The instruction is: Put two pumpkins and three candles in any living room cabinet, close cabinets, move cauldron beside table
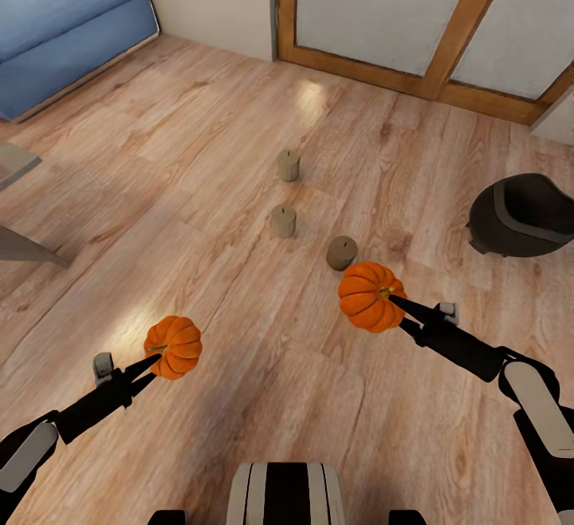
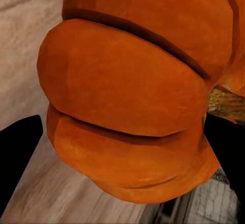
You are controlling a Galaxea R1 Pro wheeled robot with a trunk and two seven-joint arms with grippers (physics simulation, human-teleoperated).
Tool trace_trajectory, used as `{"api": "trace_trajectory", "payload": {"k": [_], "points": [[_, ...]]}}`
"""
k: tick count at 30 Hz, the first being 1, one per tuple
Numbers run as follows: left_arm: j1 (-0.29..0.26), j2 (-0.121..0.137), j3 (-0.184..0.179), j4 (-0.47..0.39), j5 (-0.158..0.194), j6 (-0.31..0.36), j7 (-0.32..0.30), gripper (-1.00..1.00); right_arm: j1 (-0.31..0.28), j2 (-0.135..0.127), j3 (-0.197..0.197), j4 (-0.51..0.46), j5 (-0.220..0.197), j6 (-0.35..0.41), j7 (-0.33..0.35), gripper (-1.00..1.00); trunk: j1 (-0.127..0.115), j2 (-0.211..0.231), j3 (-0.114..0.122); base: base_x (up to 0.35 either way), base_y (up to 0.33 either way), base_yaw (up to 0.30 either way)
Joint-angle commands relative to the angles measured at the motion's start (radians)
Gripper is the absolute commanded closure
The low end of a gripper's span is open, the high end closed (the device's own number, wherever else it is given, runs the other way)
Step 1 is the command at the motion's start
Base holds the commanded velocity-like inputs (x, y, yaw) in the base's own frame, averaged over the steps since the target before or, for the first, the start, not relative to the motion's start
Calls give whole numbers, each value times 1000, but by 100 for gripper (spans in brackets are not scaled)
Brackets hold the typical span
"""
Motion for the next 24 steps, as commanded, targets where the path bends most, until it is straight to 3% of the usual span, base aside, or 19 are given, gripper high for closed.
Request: {"api": "trace_trajectory", "payload": {"k": [1, 11, 24], "points": [[0, 0, 0, 0, 4, 6, 0, 100, -1, 0, -1, 0, 0, 5, 2, 100, -1, 0, 3, 0, 0, 0], [0, -1, -3, -1, 5, 6, -1, 100, 0, 0, -1, 1, -3, 5, -6, 100, -5, 2, 43, 0, 0, 10], [3, -1, -11, -36, 6, 9, -1, 100, 0, 0, -2, 2, -5, 3, -5, 100, -11, 5, 108, 0, 0, 181]]}}
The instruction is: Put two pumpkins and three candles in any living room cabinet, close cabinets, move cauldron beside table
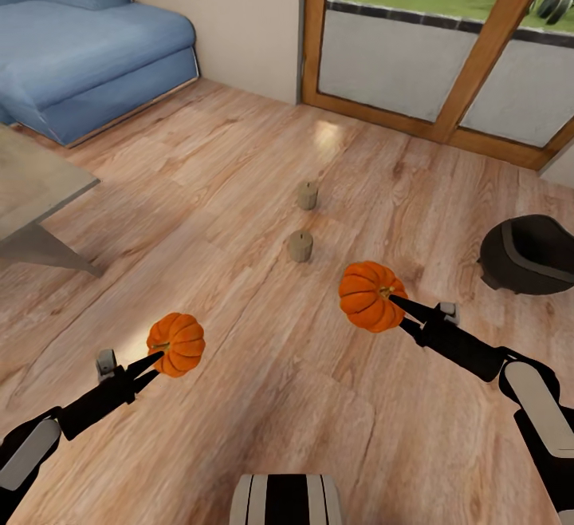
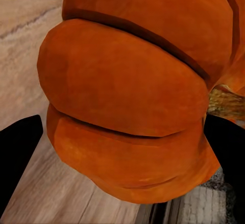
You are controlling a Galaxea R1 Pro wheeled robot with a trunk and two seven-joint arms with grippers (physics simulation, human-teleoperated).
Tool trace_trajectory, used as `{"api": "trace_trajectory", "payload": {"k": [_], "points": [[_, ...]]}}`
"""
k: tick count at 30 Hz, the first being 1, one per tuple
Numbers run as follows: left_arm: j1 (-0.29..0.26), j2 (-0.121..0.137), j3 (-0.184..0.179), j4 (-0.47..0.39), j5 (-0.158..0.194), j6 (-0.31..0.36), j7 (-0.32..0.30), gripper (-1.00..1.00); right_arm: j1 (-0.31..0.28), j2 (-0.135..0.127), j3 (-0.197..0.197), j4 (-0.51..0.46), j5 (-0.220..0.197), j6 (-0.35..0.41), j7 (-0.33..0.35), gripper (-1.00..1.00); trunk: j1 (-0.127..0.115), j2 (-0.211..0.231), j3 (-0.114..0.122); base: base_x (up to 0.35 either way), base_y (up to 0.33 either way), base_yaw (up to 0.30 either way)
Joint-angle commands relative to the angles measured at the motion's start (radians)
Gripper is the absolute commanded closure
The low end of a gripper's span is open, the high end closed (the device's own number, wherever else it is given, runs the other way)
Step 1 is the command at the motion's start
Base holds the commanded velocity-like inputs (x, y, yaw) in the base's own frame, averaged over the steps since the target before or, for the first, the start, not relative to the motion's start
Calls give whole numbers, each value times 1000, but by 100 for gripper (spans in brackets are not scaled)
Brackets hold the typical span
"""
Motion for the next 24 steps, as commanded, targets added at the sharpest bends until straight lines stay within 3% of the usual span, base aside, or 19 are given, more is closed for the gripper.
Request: {"api": "trace_trajectory", "payload": {"k": [1, 10, 16, 24], "points": [[0, 0, -1, 0, 4, 6, 0, 100, 0, 0, -1, 0, -1, 6, 1, 100, -1, 0, 4, 0, 0, 96], [4, 0, 1, -40, 11, 5, -2, 100, 0, 0, -1, 20, -1, 6, 2, 100, -1, 0, 5, -24, 0, 14], [4, 0, 3, -50, 11, 5, -2, 100, 0, 1, -1, 21, -1, 6, 2, 100, -1, 0, 5, -303, 0, 24], [4, 0, 1, -51, 8, 5, -2, 100, 0, 2, -1, 21, 0, 6, 3, 100, -1, 0, 5, -338, 0, 248]]}}
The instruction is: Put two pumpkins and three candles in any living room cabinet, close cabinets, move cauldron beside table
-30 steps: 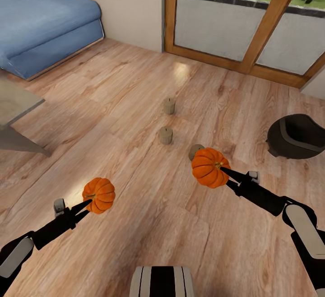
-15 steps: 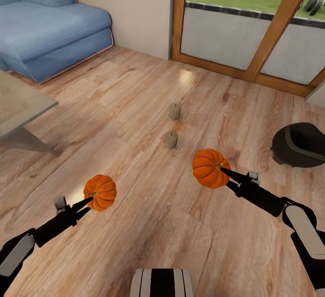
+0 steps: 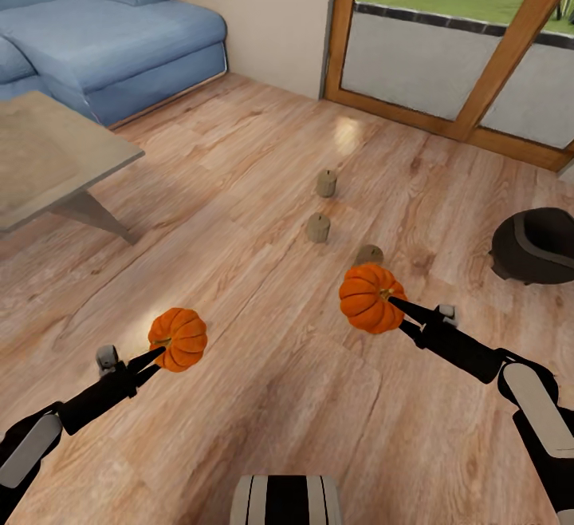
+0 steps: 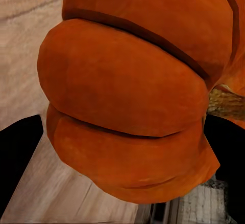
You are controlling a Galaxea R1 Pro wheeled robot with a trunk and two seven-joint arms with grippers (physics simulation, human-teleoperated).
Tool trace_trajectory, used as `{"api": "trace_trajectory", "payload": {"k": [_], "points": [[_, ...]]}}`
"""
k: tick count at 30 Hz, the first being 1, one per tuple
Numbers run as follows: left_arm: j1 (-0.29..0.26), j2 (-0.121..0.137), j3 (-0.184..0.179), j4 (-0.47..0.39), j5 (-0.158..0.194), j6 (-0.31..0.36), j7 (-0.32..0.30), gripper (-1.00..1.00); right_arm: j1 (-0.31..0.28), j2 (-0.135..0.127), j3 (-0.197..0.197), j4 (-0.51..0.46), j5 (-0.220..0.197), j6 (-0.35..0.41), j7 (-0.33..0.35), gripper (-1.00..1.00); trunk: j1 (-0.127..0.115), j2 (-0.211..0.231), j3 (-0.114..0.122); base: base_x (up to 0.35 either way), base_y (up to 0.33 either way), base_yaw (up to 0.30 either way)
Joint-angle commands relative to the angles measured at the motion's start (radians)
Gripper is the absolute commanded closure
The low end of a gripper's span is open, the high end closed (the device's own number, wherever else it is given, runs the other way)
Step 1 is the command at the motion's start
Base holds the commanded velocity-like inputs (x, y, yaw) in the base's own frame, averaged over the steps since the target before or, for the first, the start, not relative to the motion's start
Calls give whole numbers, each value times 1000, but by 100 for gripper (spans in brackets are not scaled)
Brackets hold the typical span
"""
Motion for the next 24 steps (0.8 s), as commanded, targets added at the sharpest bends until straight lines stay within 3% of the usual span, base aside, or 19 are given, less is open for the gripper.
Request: {"api": "trace_trajectory", "payload": {"k": [1, 10, 24], "points": [[-1, 0, 0, 0, 9, 10, 0, 100, 0, 0, -2, 0, -8, 8, 1, 100, -1, 0, -1, -176, 0, 287], [-1, 0, 2, -1, 13, 10, 0, 100, 0, 0, -1, 0, -9, 8, 1, 100, -1, 0, -1, -27, 0, 289], [-1, -2, -3, -2, 6, 11, 1, 100, 0, 0, -2, 1, -9, 5, 2, 100, -7, 3, 54, 0, 0, 289]]}}
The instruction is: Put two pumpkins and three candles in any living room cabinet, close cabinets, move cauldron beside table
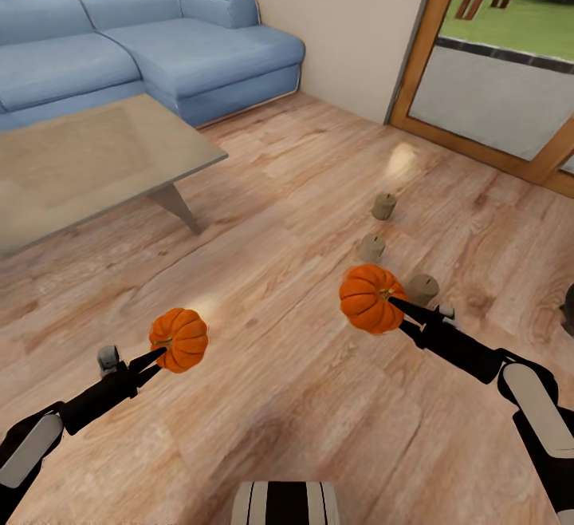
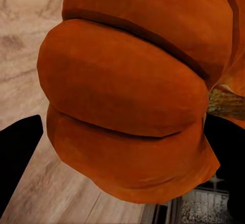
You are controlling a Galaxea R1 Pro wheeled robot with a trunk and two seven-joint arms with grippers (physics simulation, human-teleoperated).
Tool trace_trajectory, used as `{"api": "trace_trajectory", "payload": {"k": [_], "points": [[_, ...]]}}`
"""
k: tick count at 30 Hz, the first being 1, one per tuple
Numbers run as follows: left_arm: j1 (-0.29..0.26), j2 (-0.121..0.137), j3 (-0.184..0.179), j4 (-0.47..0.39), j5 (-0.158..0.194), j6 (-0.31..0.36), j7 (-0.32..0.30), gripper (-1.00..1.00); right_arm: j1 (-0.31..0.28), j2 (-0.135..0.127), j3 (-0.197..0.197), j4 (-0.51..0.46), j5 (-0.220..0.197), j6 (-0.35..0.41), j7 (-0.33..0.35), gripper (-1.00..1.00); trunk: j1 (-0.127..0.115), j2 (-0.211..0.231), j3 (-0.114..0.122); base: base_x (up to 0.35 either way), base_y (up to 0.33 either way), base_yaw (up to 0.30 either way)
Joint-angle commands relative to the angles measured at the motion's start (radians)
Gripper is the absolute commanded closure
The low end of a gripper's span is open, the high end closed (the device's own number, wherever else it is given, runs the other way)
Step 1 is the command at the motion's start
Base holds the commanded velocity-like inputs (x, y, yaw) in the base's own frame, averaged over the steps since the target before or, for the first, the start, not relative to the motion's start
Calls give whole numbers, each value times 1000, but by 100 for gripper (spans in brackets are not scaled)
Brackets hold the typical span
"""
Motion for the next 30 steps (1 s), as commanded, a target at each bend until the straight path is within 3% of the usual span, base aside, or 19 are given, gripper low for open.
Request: {"api": "trace_trajectory", "payload": {"k": [1, 8, 30], "points": [[-1, 0, 0, 0, 9, 10, 0, 100, 0, 0, -1, -1, -12, 7, 2, 100, -1, 0, 3, 0, 0, 289], [-1, 0, 0, 0, 9, 10, 0, 100, -1, 0, -1, 0, -12, 0, 7, 100, -4, 2, 30, 0, 0, 216], [-1, 0, 0, 2, 9, 10, 0, 100, -1, -1, -2, 14, -12, -3, 8, 100, -14, 7, 116, 0, 0, 4]]}}
